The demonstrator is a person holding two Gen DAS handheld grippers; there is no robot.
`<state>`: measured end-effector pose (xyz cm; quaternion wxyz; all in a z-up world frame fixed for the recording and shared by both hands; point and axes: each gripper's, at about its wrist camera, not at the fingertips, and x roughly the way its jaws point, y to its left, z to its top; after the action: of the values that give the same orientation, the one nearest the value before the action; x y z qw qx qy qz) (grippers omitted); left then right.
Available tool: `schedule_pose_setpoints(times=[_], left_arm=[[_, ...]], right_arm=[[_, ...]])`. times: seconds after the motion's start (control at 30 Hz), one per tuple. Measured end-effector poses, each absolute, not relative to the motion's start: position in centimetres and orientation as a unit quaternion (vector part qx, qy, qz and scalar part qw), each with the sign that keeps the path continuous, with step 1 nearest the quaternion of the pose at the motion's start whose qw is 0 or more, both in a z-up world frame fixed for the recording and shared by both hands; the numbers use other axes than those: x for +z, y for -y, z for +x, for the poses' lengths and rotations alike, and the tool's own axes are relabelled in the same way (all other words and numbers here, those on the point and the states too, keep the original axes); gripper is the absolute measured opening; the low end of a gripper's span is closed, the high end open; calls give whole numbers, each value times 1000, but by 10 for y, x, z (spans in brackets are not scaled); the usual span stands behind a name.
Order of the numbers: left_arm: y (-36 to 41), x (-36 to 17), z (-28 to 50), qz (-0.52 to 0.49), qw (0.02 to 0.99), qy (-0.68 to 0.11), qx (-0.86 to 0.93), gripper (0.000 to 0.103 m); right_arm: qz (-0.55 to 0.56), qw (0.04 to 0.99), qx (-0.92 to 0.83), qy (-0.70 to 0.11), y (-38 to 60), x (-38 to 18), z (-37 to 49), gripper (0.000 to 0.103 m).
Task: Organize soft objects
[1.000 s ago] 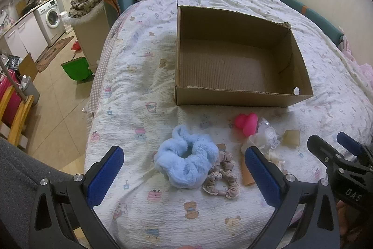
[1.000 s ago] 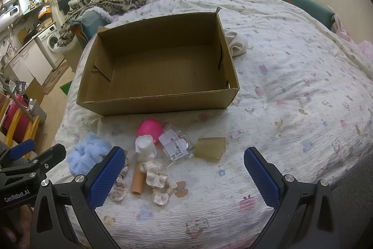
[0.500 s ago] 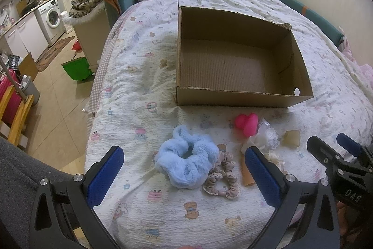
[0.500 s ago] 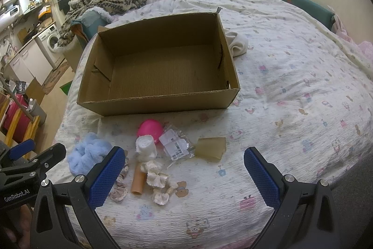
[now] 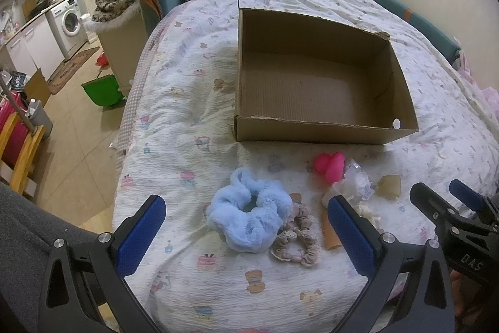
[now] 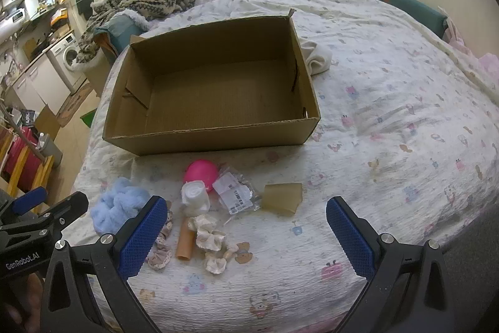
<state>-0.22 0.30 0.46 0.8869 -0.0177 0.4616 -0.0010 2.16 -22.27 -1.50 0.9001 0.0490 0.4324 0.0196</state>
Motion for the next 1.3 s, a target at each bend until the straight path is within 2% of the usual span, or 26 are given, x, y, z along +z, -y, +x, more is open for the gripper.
schedule_pose_setpoints(times=[0.87,1.13,1.3], left_arm=[[-2,4,0,-17,887,-462,-2,103],[-6,1,1,-23,884,-468,3,103],[-12,-3,6,-33,878,-477,16,103]], right_arm=[[57,897,23,-437,225,-18,22,103],[139,856,35,-496,243,-40,35,103],[225,787,40,-573,262,-76,48,103]])
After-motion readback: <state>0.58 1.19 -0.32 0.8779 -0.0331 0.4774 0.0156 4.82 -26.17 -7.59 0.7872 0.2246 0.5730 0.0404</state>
